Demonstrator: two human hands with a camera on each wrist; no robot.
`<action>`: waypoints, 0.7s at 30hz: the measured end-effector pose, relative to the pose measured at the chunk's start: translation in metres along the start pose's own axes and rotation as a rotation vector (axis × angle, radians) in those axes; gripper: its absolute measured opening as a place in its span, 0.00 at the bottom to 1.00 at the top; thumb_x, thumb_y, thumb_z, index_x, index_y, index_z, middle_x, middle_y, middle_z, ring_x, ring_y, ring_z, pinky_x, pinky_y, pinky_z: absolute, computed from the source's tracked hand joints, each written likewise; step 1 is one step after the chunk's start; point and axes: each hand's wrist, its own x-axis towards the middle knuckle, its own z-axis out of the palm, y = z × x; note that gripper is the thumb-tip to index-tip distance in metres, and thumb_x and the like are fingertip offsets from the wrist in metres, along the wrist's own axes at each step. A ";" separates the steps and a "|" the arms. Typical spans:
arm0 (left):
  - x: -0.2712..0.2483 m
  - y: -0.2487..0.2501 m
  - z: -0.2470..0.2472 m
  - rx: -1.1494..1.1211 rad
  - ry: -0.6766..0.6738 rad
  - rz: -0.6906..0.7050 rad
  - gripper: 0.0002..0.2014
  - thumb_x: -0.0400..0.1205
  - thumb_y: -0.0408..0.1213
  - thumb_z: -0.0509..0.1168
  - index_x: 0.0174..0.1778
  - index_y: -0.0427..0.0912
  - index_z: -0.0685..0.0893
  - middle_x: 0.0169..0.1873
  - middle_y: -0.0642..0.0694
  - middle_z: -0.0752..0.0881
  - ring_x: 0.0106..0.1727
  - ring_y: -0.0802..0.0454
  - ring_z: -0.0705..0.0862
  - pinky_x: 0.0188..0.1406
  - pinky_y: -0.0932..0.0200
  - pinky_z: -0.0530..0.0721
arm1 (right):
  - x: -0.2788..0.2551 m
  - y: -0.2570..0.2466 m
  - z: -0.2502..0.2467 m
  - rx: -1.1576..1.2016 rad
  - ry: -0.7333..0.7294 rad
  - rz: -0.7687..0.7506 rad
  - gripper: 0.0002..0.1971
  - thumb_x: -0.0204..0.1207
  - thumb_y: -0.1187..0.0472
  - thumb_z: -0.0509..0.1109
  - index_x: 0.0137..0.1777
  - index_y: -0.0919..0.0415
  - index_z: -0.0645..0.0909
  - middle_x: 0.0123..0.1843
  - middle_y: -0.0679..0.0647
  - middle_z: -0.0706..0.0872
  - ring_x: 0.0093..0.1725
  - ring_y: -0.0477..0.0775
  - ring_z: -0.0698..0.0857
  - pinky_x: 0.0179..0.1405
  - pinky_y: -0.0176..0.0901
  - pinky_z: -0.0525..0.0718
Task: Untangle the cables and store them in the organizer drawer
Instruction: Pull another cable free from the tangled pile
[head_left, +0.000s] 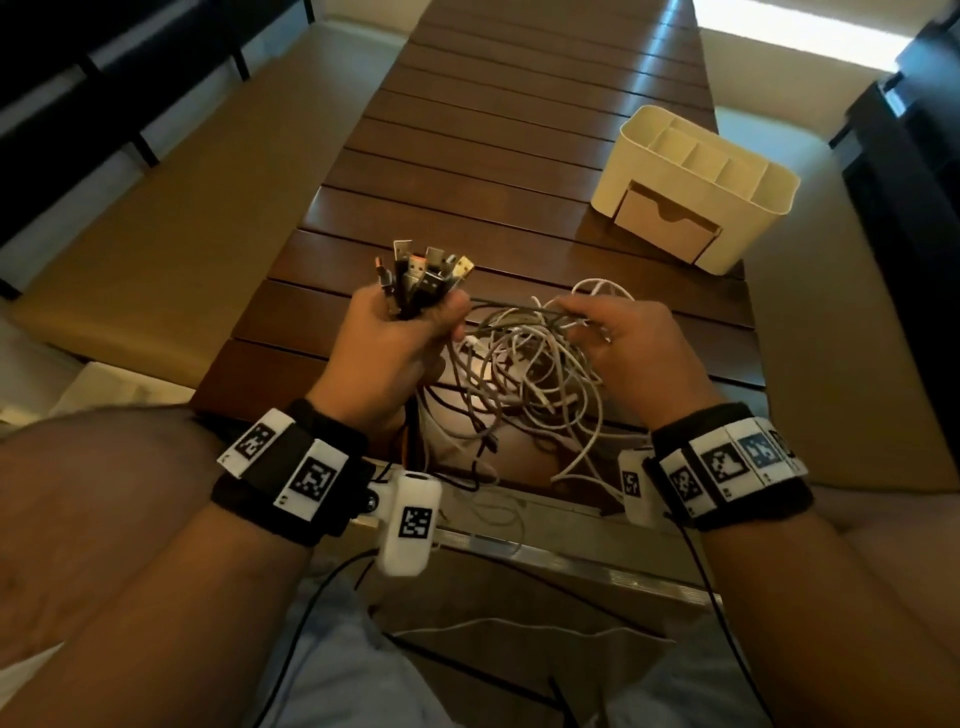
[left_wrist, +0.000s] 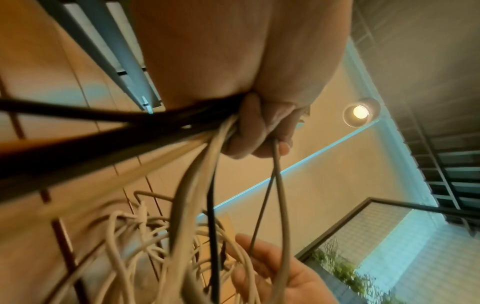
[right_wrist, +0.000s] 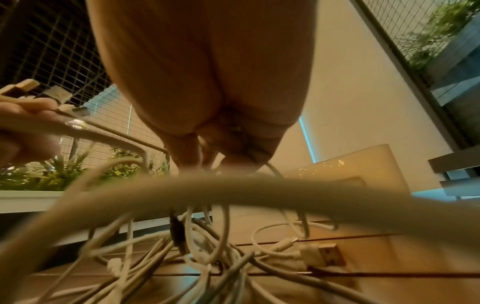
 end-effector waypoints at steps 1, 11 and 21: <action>0.000 0.000 0.000 -0.022 0.010 -0.014 0.06 0.85 0.34 0.65 0.42 0.42 0.81 0.28 0.48 0.80 0.19 0.59 0.69 0.19 0.62 0.65 | 0.000 0.003 -0.001 0.017 0.037 0.033 0.17 0.81 0.63 0.71 0.68 0.49 0.84 0.59 0.46 0.88 0.57 0.41 0.84 0.61 0.41 0.82; 0.004 -0.004 -0.011 0.167 0.045 -0.075 0.07 0.86 0.35 0.66 0.43 0.38 0.81 0.26 0.51 0.83 0.26 0.50 0.68 0.24 0.57 0.66 | -0.005 0.004 -0.022 0.633 0.303 0.158 0.18 0.75 0.72 0.74 0.56 0.48 0.86 0.51 0.45 0.89 0.49 0.42 0.89 0.47 0.39 0.90; 0.005 -0.003 -0.013 0.202 0.032 -0.073 0.07 0.87 0.33 0.65 0.44 0.36 0.81 0.26 0.50 0.84 0.23 0.53 0.69 0.22 0.58 0.67 | -0.001 0.016 -0.020 0.300 0.090 0.227 0.17 0.75 0.63 0.76 0.53 0.38 0.83 0.44 0.47 0.87 0.46 0.45 0.88 0.49 0.48 0.91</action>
